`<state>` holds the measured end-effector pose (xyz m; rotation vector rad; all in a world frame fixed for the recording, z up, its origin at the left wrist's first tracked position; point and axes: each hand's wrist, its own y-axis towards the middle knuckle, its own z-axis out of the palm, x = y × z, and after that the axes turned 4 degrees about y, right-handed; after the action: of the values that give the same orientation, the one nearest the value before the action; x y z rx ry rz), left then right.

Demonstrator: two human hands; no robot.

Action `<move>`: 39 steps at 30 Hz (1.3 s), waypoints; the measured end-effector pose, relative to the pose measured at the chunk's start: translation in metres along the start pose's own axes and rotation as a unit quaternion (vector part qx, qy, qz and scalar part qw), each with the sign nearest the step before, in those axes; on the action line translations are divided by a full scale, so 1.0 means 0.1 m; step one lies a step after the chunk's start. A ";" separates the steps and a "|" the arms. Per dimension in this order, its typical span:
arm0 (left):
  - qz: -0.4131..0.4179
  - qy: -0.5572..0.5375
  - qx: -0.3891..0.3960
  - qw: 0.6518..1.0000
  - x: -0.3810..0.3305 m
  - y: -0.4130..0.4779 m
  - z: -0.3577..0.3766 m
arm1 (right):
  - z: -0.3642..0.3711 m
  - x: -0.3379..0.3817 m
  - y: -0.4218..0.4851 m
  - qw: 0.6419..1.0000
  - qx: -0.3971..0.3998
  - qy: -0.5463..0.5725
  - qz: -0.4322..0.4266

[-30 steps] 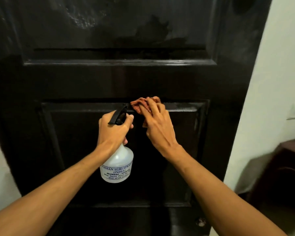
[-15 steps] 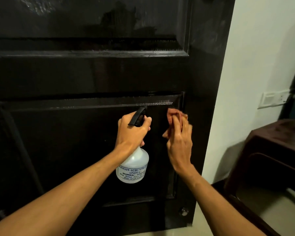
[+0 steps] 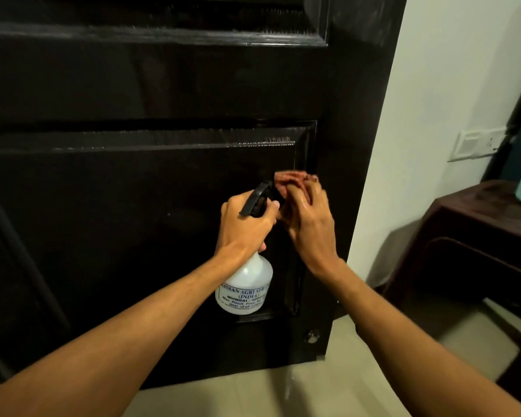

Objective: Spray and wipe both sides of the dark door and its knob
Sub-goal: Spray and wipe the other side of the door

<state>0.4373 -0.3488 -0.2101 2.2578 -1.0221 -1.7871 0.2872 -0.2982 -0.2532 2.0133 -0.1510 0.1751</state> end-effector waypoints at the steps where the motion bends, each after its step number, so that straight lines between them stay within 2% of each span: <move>1: -0.001 0.001 0.005 1.000 0.05 -0.03 0.03 | 0.02 -0.03 -0.09 1.000 0.008 0.004 0.001; 3: -0.004 0.005 0.008 1.000 0.10 -0.06 0.06 | -0.01 -0.06 0.06 1.000 -0.010 0.019 0.001; 7: -0.003 0.027 0.024 0.999 0.24 -0.13 0.13 | -0.10 -0.10 0.49 0.994 -0.108 0.012 0.012; 12: -0.032 0.031 0.070 0.997 0.66 -0.39 0.40 | 0.14 -0.31 -0.25 0.995 -0.074 -0.055 -0.026; 16: -0.060 0.049 0.081 0.994 0.97 -0.55 0.49 | 0.27 -0.37 -0.68 1.000 -0.008 -0.012 0.010; 21: -0.060 0.076 0.072 0.993 1.30 -0.61 0.57 | 0.22 -0.29 -0.26 0.994 -0.100 0.023 0.036; 27: -0.083 0.074 0.097 0.989 1.62 -0.83 0.78 | 0.49 -0.47 -1.04 0.999 -0.018 -0.005 0.028; 32: -0.068 0.064 0.084 0.992 1.88 -0.91 0.80 | 0.63 -0.46 -1.13 0.998 -0.045 0.002 0.044; 39: -0.059 0.065 0.063 0.994 2.25 -1.13 0.77 | 1.07 -0.56 -2.46 0.982 0.131 0.013 0.137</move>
<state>0.4399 -0.3587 -0.4726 2.5217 -1.0248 -1.6346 0.2838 -0.2864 -0.5270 2.2447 -0.4064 0.4137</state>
